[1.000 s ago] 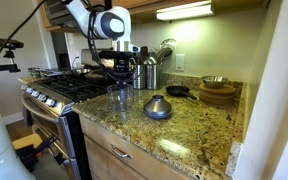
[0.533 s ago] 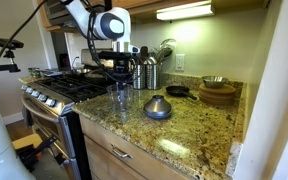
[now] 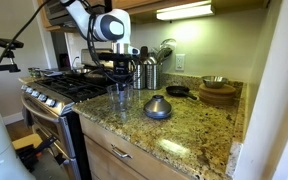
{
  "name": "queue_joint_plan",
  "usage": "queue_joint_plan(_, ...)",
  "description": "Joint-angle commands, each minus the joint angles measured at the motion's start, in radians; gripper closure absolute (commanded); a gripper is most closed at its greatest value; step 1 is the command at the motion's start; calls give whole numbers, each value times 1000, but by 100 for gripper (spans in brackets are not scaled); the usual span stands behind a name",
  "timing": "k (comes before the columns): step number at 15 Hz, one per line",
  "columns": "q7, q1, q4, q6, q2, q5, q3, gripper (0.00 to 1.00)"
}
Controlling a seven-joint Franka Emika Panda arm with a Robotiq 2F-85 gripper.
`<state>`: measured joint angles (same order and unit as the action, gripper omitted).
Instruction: Put the slicer in the container then put the grey cover on top of the container
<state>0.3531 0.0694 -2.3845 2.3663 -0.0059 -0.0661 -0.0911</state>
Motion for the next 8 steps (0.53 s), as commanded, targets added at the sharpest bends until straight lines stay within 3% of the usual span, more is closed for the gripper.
queue_joint_plan(1,38,3,-23,67,4,-8,6,92)
queue_joint_plan(8,27,2,-26,47,8,10,6,92)
